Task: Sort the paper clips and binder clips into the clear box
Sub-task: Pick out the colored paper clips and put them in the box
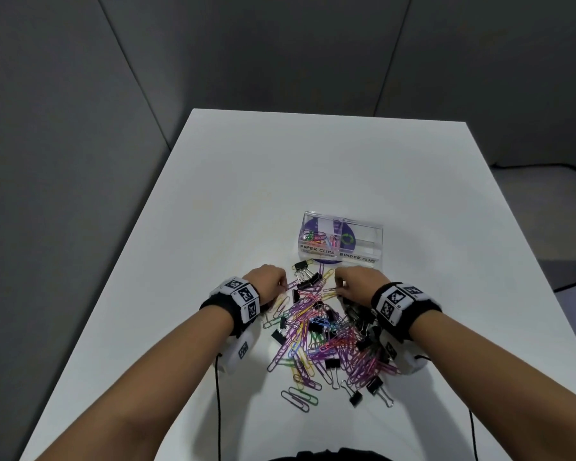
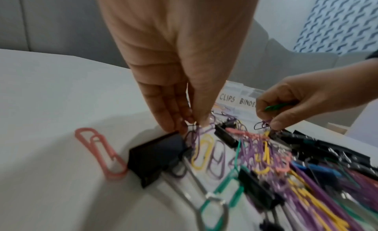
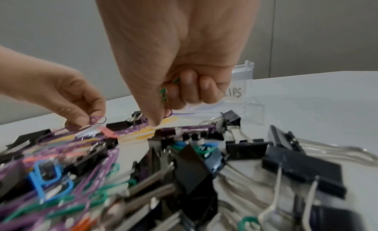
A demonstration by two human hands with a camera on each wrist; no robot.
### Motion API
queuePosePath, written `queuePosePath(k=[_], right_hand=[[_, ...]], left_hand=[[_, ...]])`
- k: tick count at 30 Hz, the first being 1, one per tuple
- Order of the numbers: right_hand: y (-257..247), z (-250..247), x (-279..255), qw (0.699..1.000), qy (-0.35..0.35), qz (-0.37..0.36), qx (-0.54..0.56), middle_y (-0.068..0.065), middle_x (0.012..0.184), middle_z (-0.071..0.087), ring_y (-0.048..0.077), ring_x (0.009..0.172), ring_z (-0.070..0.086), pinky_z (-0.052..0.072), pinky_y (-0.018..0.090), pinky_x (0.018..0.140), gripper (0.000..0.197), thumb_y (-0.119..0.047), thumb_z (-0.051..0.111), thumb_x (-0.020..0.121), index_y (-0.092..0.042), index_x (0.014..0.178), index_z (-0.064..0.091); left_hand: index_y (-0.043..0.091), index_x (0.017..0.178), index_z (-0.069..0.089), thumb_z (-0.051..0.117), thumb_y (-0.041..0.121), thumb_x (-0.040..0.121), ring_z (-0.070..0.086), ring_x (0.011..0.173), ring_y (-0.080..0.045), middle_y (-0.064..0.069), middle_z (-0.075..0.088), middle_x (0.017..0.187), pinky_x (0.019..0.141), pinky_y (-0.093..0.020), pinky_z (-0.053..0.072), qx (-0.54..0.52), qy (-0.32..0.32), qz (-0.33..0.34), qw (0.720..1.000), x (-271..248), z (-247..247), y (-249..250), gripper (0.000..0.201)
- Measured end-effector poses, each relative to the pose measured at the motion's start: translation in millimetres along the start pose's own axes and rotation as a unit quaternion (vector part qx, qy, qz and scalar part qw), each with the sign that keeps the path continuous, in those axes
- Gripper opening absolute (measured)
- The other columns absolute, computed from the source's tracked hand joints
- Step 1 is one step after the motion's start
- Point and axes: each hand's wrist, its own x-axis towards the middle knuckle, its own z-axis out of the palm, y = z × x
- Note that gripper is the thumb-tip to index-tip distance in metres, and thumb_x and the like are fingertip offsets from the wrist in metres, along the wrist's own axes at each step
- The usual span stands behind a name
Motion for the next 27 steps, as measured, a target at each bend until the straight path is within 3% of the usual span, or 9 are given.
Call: queuePosePath(k=[6,8,11,15,18,20,22,24,27], right_hand=[[11,-9,-6,0.985,0.045,0.029,0.163,0.010,0.080,0.049,0.021,0.074,0.046,0.032,0.030,0.062,0.009,-0.010,0.041,0.092,-0.010,0.083,0.039],[13,-7,-6,0.985,0.049,0.032,0.164,0.009,0.082,0.051,0.022,0.075,0.048,0.034,0.029,0.064,0.006,-0.009,0.038,0.094,-0.009,0.094,0.044],[9,-2,-6,0.984,0.030,0.045,0.172,0.012,0.085,0.058,0.021,0.072,0.050,0.036,0.028,0.062,0.028,-0.015,0.036,0.098,-0.012,0.125,0.044],[6,0,-4,0.986,0.010,0.062,0.157,0.017,0.117,0.061,0.027,0.094,0.056,0.037,0.027,0.073,0.031,-0.018,0.034,0.098,-0.011,0.124,0.050],[7,3,-2,0.986,0.028,0.078,0.144,0.016,0.114,0.062,0.030,0.101,0.058,0.039,0.032,0.075,0.028,-0.012,0.032,0.096,-0.005,0.110,0.056],[9,5,-1,0.987,0.046,0.077,0.136,0.017,0.109,0.063,0.031,0.098,0.058,0.043,0.036,0.077,0.025,-0.012,0.032,0.096,-0.004,0.100,0.056],[10,6,0,0.986,0.065,0.076,0.132,0.018,0.106,0.064,0.031,0.095,0.059,0.046,0.037,0.079,0.026,-0.011,0.033,0.094,-0.002,0.095,0.057],[12,8,0,0.986,0.079,0.079,0.127,0.017,0.106,0.064,0.031,0.094,0.060,0.047,0.036,0.077,0.027,-0.012,0.035,0.094,-0.002,0.098,0.059],[13,9,-3,0.990,0.091,0.067,0.086,0.007,0.120,0.059,0.027,0.100,0.060,0.046,0.033,0.079,0.027,-0.025,0.040,0.094,-0.015,0.113,0.056]], left_hand=[[0.008,0.115,0.056,0.043,0.010,0.096,0.060,0.105,-0.029,-0.014,0.065,0.115,0.088,-0.033,0.045,-0.059,0.056,-0.026,0.996,1,-17,-9,0.023],[0.010,0.122,0.049,0.037,0.004,0.094,0.060,0.099,-0.029,-0.015,0.066,0.113,0.087,-0.034,0.045,-0.086,0.047,-0.041,0.994,-1,-20,-10,0.031],[0.008,0.130,0.044,0.030,-0.004,0.093,0.055,0.107,-0.031,-0.017,0.060,0.118,0.091,-0.034,0.042,-0.102,0.046,-0.041,0.993,-3,-20,-9,0.041],[0.000,0.121,0.049,0.029,-0.008,0.091,0.049,0.081,-0.024,0.000,0.048,0.071,0.060,-0.028,0.038,-0.165,0.041,-0.052,0.984,1,-11,-9,0.038],[-0.002,0.117,0.053,0.031,0.007,0.099,0.045,0.077,-0.021,-0.011,0.055,0.084,0.054,-0.023,0.035,-0.195,0.048,-0.060,0.978,1,-9,-4,0.030],[-0.002,0.111,0.056,0.033,0.023,0.102,0.050,0.082,-0.023,-0.017,0.061,0.101,0.065,-0.027,0.039,-0.184,0.050,-0.050,0.980,1,-10,0,0.035],[0.003,0.100,0.054,0.040,0.037,0.099,0.051,0.075,-0.021,-0.007,0.058,0.087,0.067,-0.029,0.038,-0.160,0.033,-0.043,0.986,4,-10,3,0.036],[0.010,0.091,0.044,0.056,0.041,0.090,0.044,0.064,-0.014,0.001,0.048,0.078,0.058,-0.024,0.034,-0.152,0.004,-0.044,0.987,6,-9,3,0.033],[0.011,0.089,0.038,0.067,0.031,0.084,0.043,0.080,-0.018,-0.003,0.045,0.089,0.057,-0.024,0.030,-0.069,-0.011,-0.034,0.997,9,-4,-1,0.035]])
